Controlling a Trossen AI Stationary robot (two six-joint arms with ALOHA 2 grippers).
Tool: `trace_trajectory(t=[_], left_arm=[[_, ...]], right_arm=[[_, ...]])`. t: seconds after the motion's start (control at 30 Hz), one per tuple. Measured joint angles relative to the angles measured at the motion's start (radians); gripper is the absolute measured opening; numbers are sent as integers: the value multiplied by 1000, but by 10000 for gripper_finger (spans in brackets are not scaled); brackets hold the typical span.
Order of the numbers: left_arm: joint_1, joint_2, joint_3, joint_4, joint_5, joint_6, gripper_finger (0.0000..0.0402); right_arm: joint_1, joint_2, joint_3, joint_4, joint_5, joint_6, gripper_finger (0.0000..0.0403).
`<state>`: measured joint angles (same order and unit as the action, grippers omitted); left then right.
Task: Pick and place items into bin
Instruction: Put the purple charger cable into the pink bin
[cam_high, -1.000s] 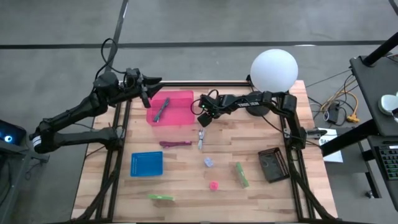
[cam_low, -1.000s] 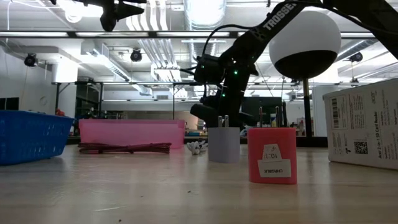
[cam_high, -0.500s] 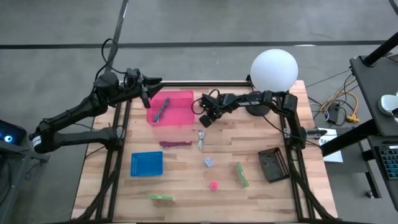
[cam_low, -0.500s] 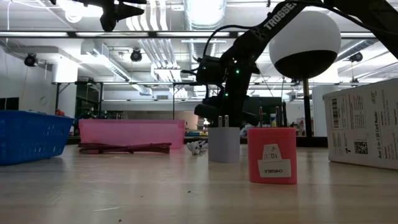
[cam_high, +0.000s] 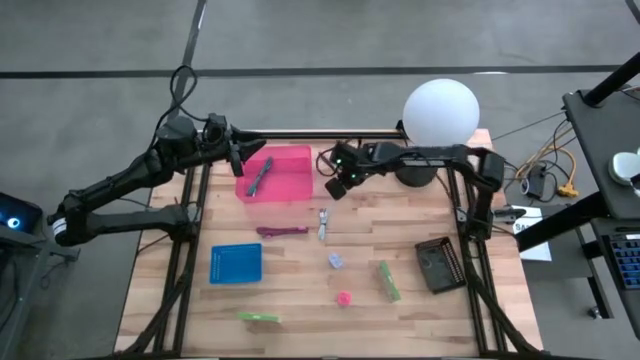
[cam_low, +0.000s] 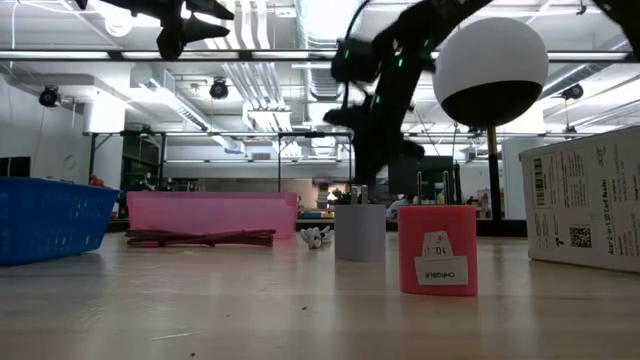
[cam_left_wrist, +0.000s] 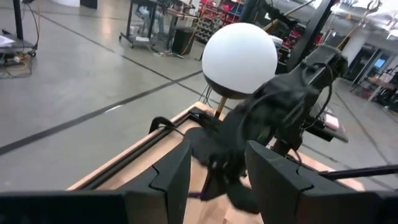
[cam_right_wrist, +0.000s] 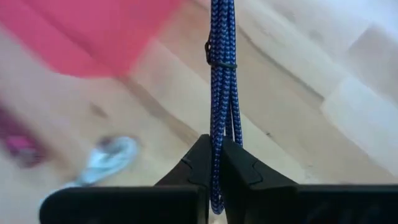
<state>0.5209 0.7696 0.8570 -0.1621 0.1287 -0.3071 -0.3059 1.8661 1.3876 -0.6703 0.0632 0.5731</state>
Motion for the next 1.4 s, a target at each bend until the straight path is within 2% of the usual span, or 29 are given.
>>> trace_trajectory(t=[0.1, 0.23, 0.37, 0.47, 0.6, 0.7, 0.83, 1.1, 1.3, 1.4], left_arm=[[1, 2, 0, -6, 0, -3, 138], [0, 15, 0, -4, -1, -4, 138], [0, 30, 0, -4, -2, -5, 138], [0, 41, 0, -3, -2, -5, 138], [0, 54, 0, 33, 4, 31, 138], [0, 68, 0, 62, 76, 85, 138], [-1, 77, 0, 132, 199, 135, 138], [0, 108, -1, 243, 231, 138, 138], [0, 160, -2, 366, 401, 101, 138], [-1, 191, -2, 417, 421, 66, 138]], right_arm=[[16, -87, -1, 47, 3, -29, 9], [39, -189, -13, 182, 3, -154, 9], [60, -248, -25, 328, -11, -238, 9], [68, -270, -44, 432, -66, -288, 9], [85, -271, -88, 616, -198, -381, 9], [99, -258, -100, 712, -254, -414, 9], [103, -242, -105, 745, -257, -433, 9], [104, -254, -103, 825, -256, -454, 9], [102, -248, -102, 836, -255, -453, 8], [103, -245, -102, 834, -256, -454, 8]])
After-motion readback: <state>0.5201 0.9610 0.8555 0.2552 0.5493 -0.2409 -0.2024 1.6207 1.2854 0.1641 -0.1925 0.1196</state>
